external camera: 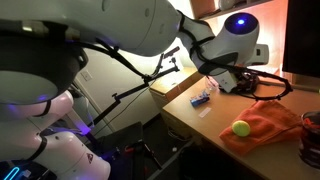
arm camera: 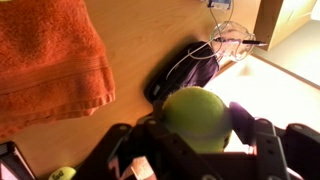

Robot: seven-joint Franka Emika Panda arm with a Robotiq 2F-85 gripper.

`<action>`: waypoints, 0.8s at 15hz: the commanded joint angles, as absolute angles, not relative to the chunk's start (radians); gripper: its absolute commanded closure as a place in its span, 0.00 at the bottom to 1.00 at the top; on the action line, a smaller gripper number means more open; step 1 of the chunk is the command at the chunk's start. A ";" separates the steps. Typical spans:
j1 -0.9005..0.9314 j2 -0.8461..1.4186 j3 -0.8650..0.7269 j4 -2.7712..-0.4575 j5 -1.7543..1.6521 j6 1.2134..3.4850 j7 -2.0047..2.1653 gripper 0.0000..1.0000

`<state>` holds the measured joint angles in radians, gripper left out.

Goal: Put the middle tennis bowl in the can

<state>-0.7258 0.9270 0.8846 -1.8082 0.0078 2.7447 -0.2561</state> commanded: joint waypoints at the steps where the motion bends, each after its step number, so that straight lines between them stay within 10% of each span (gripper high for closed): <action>1: -0.657 0.918 0.820 -1.741 0.131 2.714 -0.271 0.58; 12: -0.631 0.857 0.735 -1.887 0.445 3.009 -0.144 0.58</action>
